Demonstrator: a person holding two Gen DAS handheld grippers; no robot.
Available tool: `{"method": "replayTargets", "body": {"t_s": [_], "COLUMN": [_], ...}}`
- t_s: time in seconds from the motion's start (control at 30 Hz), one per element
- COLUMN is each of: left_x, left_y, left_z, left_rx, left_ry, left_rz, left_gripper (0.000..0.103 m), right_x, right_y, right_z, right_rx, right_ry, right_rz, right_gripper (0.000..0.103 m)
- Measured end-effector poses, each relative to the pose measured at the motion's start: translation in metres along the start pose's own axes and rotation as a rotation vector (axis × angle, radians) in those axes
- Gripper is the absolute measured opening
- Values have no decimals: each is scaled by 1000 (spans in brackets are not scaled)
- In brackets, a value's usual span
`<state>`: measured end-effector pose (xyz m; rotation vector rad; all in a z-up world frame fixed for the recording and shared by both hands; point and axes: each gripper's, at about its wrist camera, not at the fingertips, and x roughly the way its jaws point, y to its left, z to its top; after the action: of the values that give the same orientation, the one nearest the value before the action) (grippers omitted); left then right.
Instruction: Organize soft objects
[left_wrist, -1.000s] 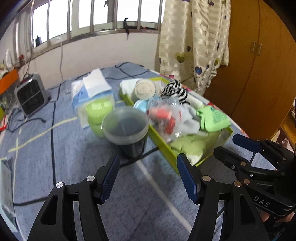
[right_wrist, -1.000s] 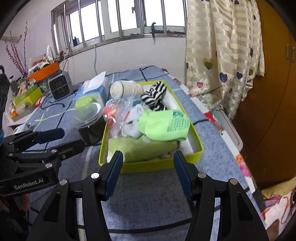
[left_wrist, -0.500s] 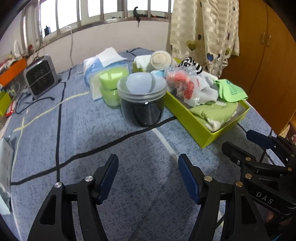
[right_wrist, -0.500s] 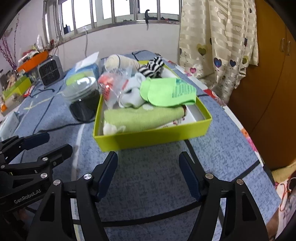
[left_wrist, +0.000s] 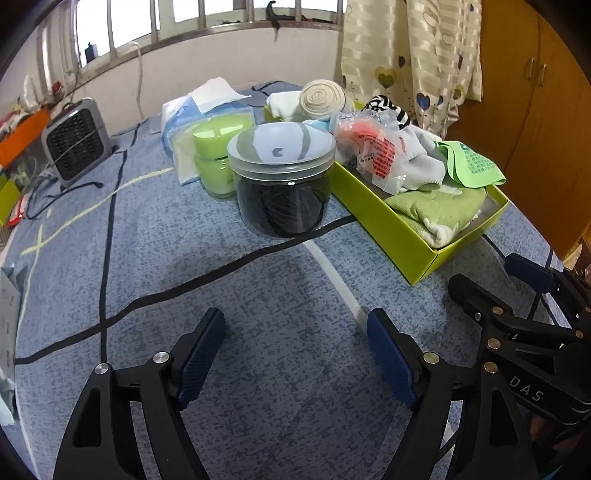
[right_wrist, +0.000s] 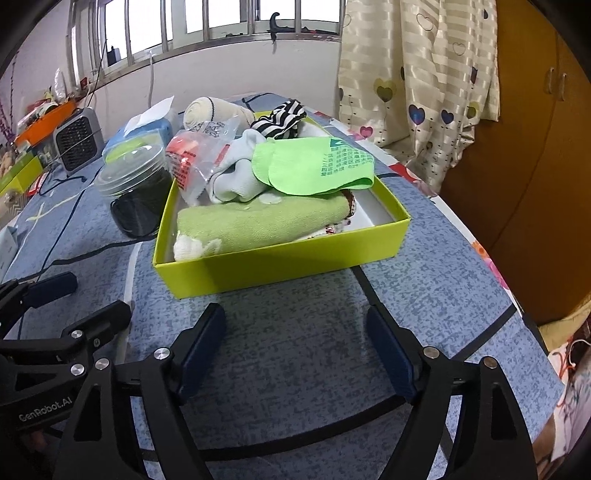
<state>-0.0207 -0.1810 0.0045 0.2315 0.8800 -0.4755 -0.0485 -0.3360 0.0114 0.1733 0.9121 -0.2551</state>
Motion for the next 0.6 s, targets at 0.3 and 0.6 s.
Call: {"method": "replayTargets", "body": {"t_s": [0.3,0.6], "left_x": [1,1], "left_y": [0,0], "left_z": [0,0], "left_rx": [-1,-1], "left_ry": [1,2], "left_rz": [4,4], "left_gripper": [81,83], "right_x": [1,1], "right_y": [1,0], "right_z": [0,1], "right_rx": [9,9], "right_ry": [1,1], "right_rz": [-14,-14], "right_gripper": [82,82]}}
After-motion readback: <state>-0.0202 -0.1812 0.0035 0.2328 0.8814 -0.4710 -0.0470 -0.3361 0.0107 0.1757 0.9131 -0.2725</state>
